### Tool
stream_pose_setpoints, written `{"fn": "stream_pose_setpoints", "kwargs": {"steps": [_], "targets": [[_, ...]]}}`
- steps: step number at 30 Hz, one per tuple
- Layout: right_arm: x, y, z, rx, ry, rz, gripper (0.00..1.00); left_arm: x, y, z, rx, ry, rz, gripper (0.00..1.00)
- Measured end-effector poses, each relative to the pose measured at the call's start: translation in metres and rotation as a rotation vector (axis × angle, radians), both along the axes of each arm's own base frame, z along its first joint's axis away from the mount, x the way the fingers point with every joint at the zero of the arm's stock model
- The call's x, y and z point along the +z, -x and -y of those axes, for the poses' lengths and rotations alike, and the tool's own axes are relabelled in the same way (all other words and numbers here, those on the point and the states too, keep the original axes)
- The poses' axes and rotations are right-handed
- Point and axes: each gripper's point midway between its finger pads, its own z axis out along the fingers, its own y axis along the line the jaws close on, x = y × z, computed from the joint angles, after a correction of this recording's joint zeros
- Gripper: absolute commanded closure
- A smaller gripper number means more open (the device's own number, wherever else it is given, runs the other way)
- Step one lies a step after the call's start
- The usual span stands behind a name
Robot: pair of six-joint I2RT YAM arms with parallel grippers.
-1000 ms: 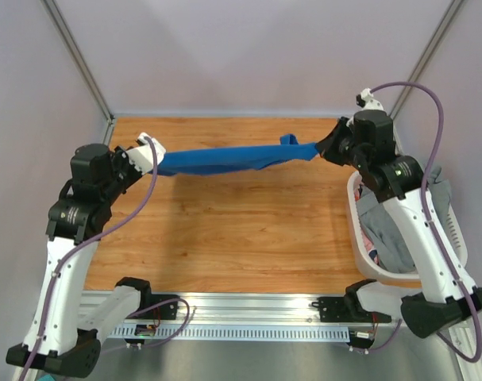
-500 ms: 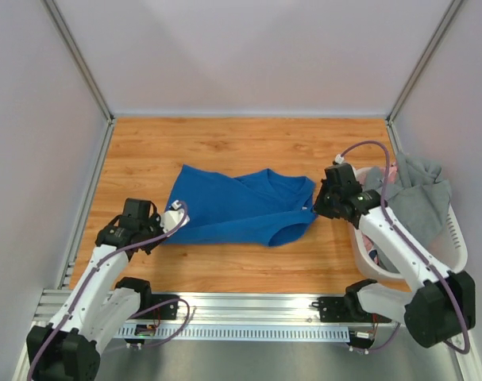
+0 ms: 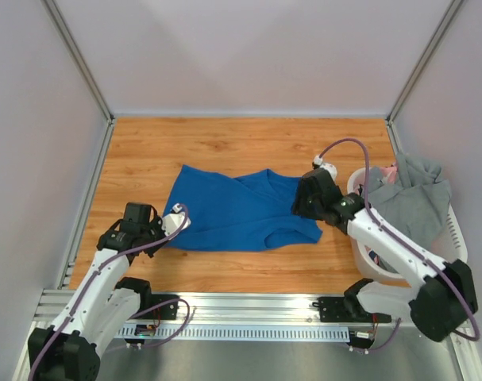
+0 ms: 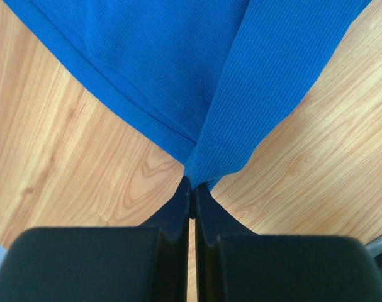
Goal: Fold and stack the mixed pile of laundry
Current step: Flatten out the tank top at the center of the board.
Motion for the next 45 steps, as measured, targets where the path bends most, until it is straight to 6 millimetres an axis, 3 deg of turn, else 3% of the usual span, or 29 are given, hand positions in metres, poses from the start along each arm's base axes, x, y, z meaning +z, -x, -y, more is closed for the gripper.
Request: {"fn": "stream_pose_setpoints", "kwargs": {"steps": [2,4,7,10,16,20,21,23,30,37,39,42,45], "targets": [[0.018,0.018,-0.032,0.088,-0.065,0.075,0.56,0.001,0.0,0.001,0.001,0.006,0.008,1.0],[0.02,0.033,-0.058,0.153,-0.137,0.09,0.56,0.001,0.001,0.001,0.003,0.008,0.008,1.0],[-0.006,0.04,-0.073,0.17,-0.153,0.021,0.55,0.0,0.001,0.001,0.005,0.011,0.004,1.0],[-0.049,0.054,-0.094,0.218,-0.148,-0.112,0.55,-0.001,0.002,0.001,0.006,0.01,-0.004,1.0],[-0.074,0.067,-0.12,0.275,-0.185,-0.199,0.58,-0.004,0.003,0.0,0.008,0.007,-0.013,1.0],[-0.073,0.066,-0.126,0.267,-0.217,-0.2,0.75,-0.005,0.003,0.0,0.01,0.004,-0.014,1.0],[-0.072,0.066,-0.127,0.265,-0.227,-0.2,0.88,-0.004,0.003,0.0,0.01,0.003,-0.014,1.0],[-0.073,0.067,-0.131,0.26,-0.255,-0.202,1.0,-0.005,0.003,-0.001,0.011,0.002,-0.014,1.0],[-0.08,0.083,-0.129,0.256,-0.299,-0.243,1.0,-0.006,0.003,-0.002,0.012,-0.007,-0.021,1.0],[-0.043,0.133,-0.131,0.341,-0.342,-0.195,1.0,-0.006,0.003,-0.003,0.005,-0.015,-0.019,1.0],[-0.05,0.147,-0.127,0.346,-0.344,-0.219,1.0,-0.006,0.003,-0.003,0.0,-0.018,-0.018,1.0],[-0.082,0.165,-0.107,0.306,-0.284,-0.303,0.98,-0.007,0.005,-0.003,-0.009,-0.022,-0.025,1.0],[-0.099,0.176,-0.091,0.271,-0.237,-0.356,0.75,-0.008,0.009,-0.002,-0.027,-0.019,-0.041,1.0]]}}
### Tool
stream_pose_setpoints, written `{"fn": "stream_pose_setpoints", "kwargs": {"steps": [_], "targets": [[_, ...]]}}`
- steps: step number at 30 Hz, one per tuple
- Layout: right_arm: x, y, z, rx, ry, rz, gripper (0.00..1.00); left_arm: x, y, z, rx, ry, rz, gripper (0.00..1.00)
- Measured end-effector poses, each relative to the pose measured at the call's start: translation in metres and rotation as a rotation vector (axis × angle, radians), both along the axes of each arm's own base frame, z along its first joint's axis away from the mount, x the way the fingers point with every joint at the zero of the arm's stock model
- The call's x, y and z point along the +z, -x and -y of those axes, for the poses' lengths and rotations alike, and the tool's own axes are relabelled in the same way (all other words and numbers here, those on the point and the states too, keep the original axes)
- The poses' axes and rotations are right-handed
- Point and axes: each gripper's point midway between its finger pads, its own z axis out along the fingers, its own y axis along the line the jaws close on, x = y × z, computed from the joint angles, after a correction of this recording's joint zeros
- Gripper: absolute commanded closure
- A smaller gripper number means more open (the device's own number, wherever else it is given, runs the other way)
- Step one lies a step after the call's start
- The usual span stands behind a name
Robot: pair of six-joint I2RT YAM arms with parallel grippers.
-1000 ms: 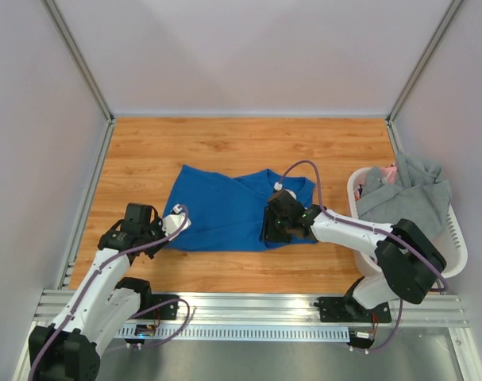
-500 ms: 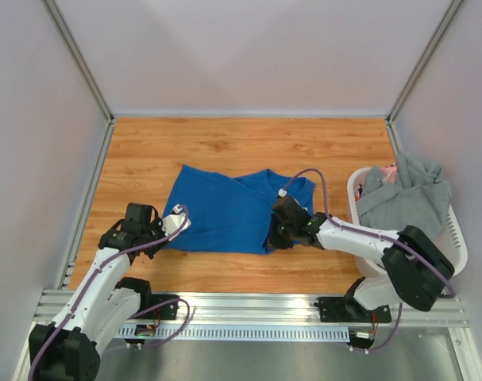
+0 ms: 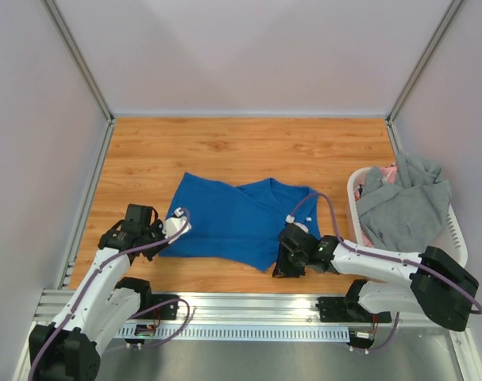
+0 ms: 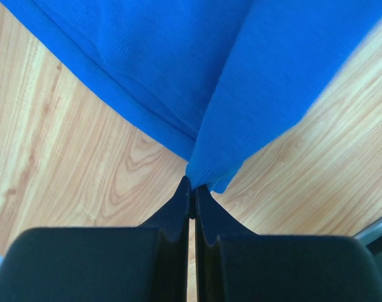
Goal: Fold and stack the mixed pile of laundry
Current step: Flatten out the tank top at the center of the board.
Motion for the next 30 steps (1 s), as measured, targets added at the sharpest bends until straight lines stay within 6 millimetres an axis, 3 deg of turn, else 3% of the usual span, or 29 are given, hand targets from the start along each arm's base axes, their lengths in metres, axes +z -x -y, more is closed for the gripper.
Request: {"fn": "stream_pose_setpoints", "kwargs": {"steps": [1,3,5,7,8,10,15,16,18,19,22,24,26,30], "targets": [[0.0,0.001,0.001,-0.002,0.004,-0.006,0.59,-0.001,0.001,0.0,-0.006,-0.004,-0.005,1.0],[0.005,-0.001,-0.003,0.001,-0.01,0.002,0.52,-0.002,0.003,-0.001,-0.017,-0.007,-0.01,1.0],[0.013,0.0,-0.001,0.01,0.005,0.009,0.46,-0.003,0.007,0.0,-0.034,-0.006,-0.022,0.93],[0.025,0.0,0.007,0.007,0.027,0.03,0.42,-0.004,0.012,0.002,-0.062,-0.003,-0.036,0.7],[0.035,0.0,0.012,0.001,0.023,0.051,0.41,-0.004,0.015,0.003,-0.08,0.001,-0.047,0.43],[0.06,-0.002,0.02,-0.015,-0.003,0.106,0.38,-0.006,0.024,0.006,-0.124,0.008,-0.077,0.29],[0.109,-0.022,0.05,-0.116,-0.009,0.232,0.36,0.001,0.041,0.006,-0.209,-0.004,-0.137,0.28],[0.117,-0.03,0.056,-0.145,0.003,0.257,0.41,0.007,0.039,0.006,-0.213,-0.004,-0.13,0.28],[0.13,-0.054,0.071,-0.205,0.037,0.294,0.5,0.028,0.023,0.01,-0.213,0.007,-0.072,0.31],[0.134,-0.07,0.078,-0.244,0.059,0.305,0.59,0.041,0.013,0.014,-0.199,0.023,-0.055,0.33],[0.14,-0.123,0.103,-0.357,0.135,0.322,0.6,0.082,-0.037,0.027,-0.102,0.09,0.023,0.35],[0.136,-0.159,0.116,-0.401,0.19,0.316,0.59,0.099,-0.08,0.033,-0.01,0.123,0.065,0.35],[0.127,-0.188,0.123,-0.413,0.241,0.294,0.55,0.1,-0.119,0.036,0.09,0.139,0.068,0.33],[0.105,-0.239,0.119,-0.377,0.318,0.258,0.54,0.075,-0.176,0.034,0.253,0.137,0.026,0.32]]}}
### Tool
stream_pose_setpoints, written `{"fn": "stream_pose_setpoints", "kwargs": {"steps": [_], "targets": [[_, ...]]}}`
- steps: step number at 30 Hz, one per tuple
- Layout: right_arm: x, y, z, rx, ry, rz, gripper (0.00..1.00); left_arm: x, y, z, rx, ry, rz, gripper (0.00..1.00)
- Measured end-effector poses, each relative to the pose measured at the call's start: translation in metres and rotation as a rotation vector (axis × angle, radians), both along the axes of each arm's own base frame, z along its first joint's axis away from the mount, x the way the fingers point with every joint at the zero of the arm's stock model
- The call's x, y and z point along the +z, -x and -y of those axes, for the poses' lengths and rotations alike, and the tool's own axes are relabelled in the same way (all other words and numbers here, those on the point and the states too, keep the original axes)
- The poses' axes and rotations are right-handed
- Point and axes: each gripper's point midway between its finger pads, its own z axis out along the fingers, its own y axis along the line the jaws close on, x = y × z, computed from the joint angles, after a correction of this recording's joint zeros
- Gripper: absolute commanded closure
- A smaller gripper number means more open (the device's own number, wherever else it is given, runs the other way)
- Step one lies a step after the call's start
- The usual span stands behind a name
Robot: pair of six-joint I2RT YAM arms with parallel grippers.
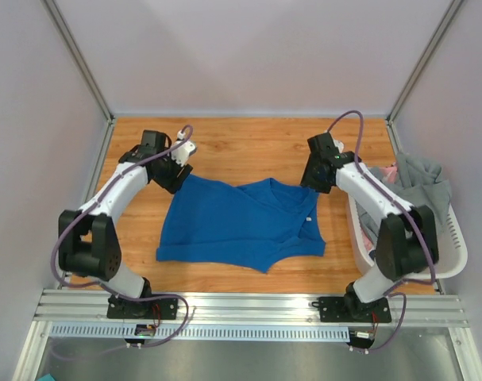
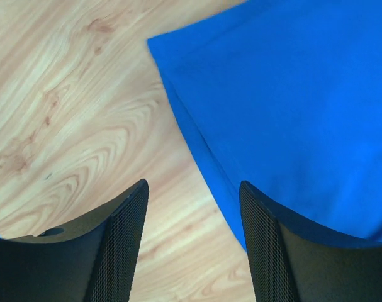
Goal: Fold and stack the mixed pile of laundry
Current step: Flatten out the tank top at the center of the board.
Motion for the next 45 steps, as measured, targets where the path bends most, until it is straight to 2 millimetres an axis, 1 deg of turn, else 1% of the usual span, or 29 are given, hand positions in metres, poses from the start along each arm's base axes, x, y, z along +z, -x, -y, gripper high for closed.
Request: {"fn": "stream_pose_setpoints", "kwargs": {"steps": [2,4,6,8,10,12,14,18,19,20,22,23,24,25,26,27,31,36,40,45], "targets": [[-0.013,-0.023,-0.005,0.013,0.021,-0.019,0.54,-0.014,-0.021,-0.002,0.066,-0.001,-0.028,0.33],[-0.03,-0.035,-0.007,0.021,0.05,-0.051,0.54,-0.023,-0.038,-0.004,0.111,0.002,-0.038,0.35],[-0.045,-0.043,-0.005,0.02,0.081,-0.081,0.54,-0.032,-0.053,-0.007,0.154,0.01,-0.056,0.36],[-0.056,-0.045,-0.001,0.018,0.103,-0.108,0.55,-0.041,-0.069,-0.011,0.193,0.021,-0.067,0.37],[-0.067,-0.046,0.003,0.017,0.123,-0.138,0.58,-0.05,-0.082,-0.016,0.226,0.028,-0.076,0.37],[-0.076,-0.047,0.006,0.014,0.142,-0.16,0.62,-0.063,-0.088,-0.019,0.246,0.034,-0.099,0.36],[-0.081,-0.05,0.008,0.011,0.155,-0.17,0.65,-0.077,-0.087,-0.02,0.261,0.042,-0.134,0.36],[-0.089,-0.049,0.012,0.008,0.174,-0.188,0.69,-0.097,-0.084,-0.012,0.261,0.073,-0.194,0.36],[-0.089,-0.05,0.012,0.006,0.178,-0.187,0.71,-0.1,-0.084,-0.011,0.26,0.081,-0.202,0.38],[-0.09,-0.051,0.013,0.006,0.181,-0.188,0.79,-0.102,-0.085,-0.008,0.261,0.091,-0.209,0.43],[-0.09,-0.051,0.014,0.008,0.187,-0.19,0.88,-0.101,-0.09,-0.004,0.26,0.11,-0.21,0.5],[-0.091,-0.052,0.015,0.007,0.188,-0.19,0.98,-0.1,-0.092,-0.003,0.26,0.119,-0.208,0.6],[-0.092,-0.053,0.017,0.005,0.192,-0.191,1.0,-0.099,-0.095,-0.001,0.261,0.127,-0.206,0.67],[-0.093,-0.054,0.018,0.002,0.192,-0.193,1.0,-0.098,-0.096,0.001,0.26,0.132,-0.205,0.74],[-0.094,-0.054,0.019,0.0,0.193,-0.195,1.0,-0.099,-0.096,0.002,0.259,0.134,-0.208,0.91],[-0.094,-0.055,0.021,-0.003,0.194,-0.197,1.0,-0.099,-0.096,0.003,0.258,0.137,-0.212,1.0],[-0.082,-0.065,0.021,-0.004,0.192,-0.18,1.0,-0.103,-0.095,0.007,0.249,0.134,-0.226,1.0],[-0.052,-0.097,0.016,-0.017,0.145,-0.081,1.0,-0.103,-0.097,0.003,0.262,0.112,-0.216,1.0],[-0.04,-0.112,0.021,-0.037,0.113,-0.049,1.0,-0.102,-0.101,-0.009,0.293,0.08,-0.195,1.0],[-0.034,-0.142,0.022,-0.054,0.095,-0.015,1.0,-0.096,-0.108,-0.027,0.348,0.059,-0.155,1.0]]}}
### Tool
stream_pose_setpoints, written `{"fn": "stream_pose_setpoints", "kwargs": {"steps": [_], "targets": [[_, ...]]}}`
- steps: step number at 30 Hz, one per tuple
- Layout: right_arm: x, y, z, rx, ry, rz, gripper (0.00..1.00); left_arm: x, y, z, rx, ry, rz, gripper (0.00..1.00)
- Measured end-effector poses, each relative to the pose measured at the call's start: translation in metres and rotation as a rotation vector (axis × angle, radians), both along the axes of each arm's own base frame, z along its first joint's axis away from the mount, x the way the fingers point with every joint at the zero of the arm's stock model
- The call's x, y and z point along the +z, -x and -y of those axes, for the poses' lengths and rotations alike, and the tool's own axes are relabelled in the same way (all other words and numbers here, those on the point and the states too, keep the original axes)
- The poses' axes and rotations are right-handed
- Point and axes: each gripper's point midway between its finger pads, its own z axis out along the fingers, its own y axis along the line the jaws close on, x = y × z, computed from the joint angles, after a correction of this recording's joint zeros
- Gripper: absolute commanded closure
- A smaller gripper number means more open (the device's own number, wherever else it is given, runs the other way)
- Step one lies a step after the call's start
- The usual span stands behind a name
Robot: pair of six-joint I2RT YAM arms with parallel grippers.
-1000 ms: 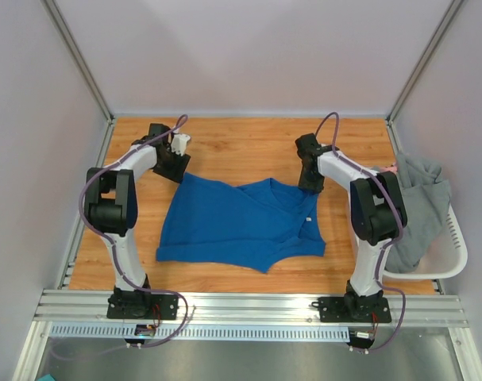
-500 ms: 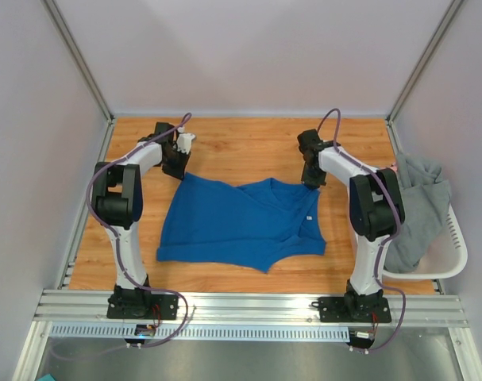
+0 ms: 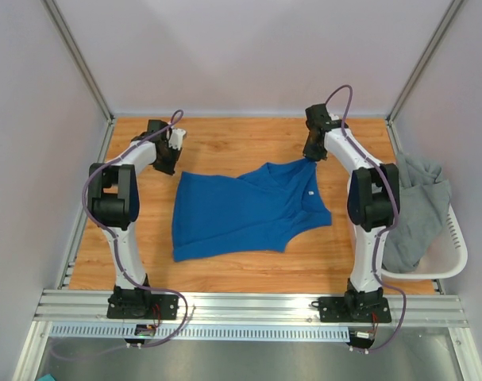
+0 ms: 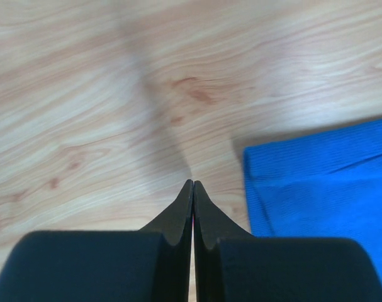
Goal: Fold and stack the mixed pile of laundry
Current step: Flatten out the tank top at the center of the board.
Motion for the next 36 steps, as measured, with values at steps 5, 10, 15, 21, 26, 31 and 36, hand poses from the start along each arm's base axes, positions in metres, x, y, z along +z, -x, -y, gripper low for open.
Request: {"fn": "stream_pose_setpoints", "kwargs": {"steps": [5,10,15,21,26,31,36], "targets": [[0.001,-0.024,-0.005,0.001,-0.007,0.021,0.87,0.008,-0.008,-0.016,0.049,-0.018,0.031,1.0],[-0.011,-0.038,-0.014,0.031,-0.018,-0.003,0.39,0.026,-0.021,-0.007,0.018,0.034,0.07,0.68],[-0.006,-0.02,-0.011,0.062,0.024,-0.036,0.39,0.036,-0.018,0.016,-0.044,0.076,0.077,0.5],[0.023,0.053,-0.006,0.098,0.07,-0.054,0.51,0.032,-0.009,0.034,-0.091,0.084,0.042,0.4],[0.012,0.119,0.01,0.092,0.094,-0.108,0.56,0.019,-0.007,0.042,-0.105,0.059,0.005,0.47],[-0.029,0.157,0.02,0.077,0.104,-0.226,0.53,0.003,-0.005,0.04,-0.109,0.025,-0.033,0.6],[-0.042,0.157,0.019,0.061,0.093,-0.23,0.5,-0.002,-0.002,0.038,-0.117,0.016,-0.051,0.78]]}}
